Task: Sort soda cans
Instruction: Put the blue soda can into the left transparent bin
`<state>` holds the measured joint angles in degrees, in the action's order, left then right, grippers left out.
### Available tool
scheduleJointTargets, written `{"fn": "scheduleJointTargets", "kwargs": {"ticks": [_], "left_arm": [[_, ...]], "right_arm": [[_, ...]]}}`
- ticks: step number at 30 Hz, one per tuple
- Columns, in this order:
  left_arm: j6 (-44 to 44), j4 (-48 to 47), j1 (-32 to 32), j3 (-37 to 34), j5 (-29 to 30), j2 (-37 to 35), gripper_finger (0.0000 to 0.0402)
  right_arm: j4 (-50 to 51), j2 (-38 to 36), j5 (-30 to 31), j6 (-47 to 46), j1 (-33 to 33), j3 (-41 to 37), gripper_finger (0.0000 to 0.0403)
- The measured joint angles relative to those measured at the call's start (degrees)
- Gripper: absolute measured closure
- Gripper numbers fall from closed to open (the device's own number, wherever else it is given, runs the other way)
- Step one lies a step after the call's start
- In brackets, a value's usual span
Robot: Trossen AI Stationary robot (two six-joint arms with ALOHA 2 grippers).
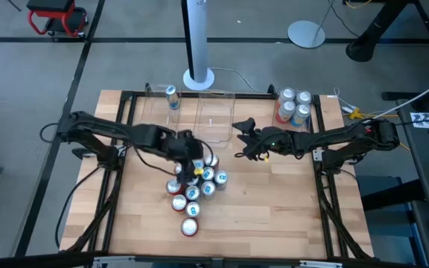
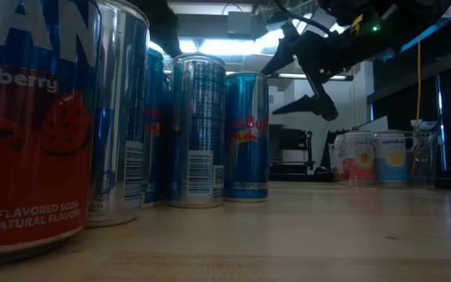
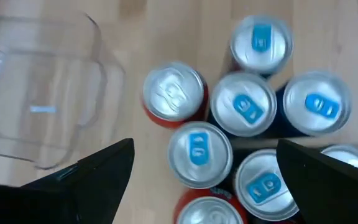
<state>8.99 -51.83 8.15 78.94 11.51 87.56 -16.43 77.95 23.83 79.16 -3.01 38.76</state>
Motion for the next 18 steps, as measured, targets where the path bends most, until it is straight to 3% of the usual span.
{"fn": "scheduleJointTargets", "kwargs": {"ticks": [7, 16, 18], "left_arm": [[0.7, -0.8, 0.0, 0.0, 0.0, 5.1, 0.0023], [3.0, -1.3, -2.8, 0.0, -0.1, 5.3, 0.0023], [3.0, -1.6, -3.3, 0.0, -2.7, 5.3, 0.0023]], "right_arm": [[11.3, 0.0, -8.5, -10.0, 0.6, -0.7, 0.0022], [9.4, -3.9, -1.9, -11.4, 8.8, -3.8, 0.0022], [9.2, -4.4, 0.2, -11.5, 10.6, -4.0, 0.0022]]}}
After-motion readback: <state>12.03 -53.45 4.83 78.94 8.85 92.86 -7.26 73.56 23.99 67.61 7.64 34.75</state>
